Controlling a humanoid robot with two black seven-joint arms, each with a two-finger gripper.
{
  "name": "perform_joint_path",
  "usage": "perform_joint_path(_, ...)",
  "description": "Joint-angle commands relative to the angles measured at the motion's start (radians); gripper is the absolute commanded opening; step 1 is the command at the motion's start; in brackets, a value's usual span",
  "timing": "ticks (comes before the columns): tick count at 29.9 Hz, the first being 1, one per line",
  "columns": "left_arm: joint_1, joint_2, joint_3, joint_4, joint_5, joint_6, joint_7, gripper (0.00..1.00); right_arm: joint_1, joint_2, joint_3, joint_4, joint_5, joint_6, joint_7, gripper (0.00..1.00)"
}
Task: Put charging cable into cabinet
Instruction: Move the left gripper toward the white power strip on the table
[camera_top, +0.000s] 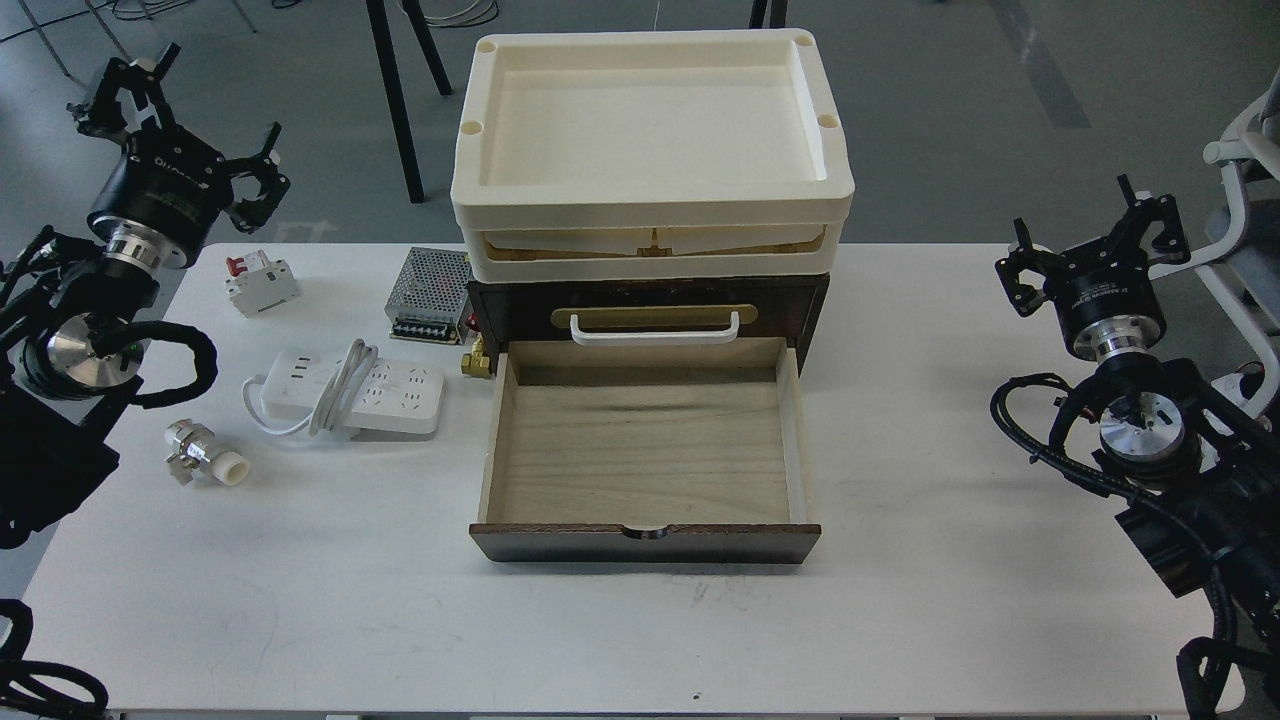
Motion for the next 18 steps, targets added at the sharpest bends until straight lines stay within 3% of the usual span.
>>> perform_joint_path(1,0.012,0.000,0.000,0.029,-0.001,-0.003,0.001,1.00,0.000,0.000,0.002,0.001,0.001,0.000,0.002,1.00)
perform_joint_path(7,0.028,-0.022,0.000,0.054,-0.001,-0.003,0.002,1.00,0.000,0.001,0.000,0.001,0.001,0.000,0.002,1.00)
perform_joint_path(11,0.042,0.003,0.040,0.040,0.031,-0.003,0.028,0.99,0.000,0.001,0.000,0.001,0.001,0.000,0.002,1.00)
perform_joint_path(18,0.038,0.113,0.138,-0.047,0.527,-0.003,0.027,0.94,-0.003,0.001,-0.001,0.001,0.001,0.000,0.002,1.00)
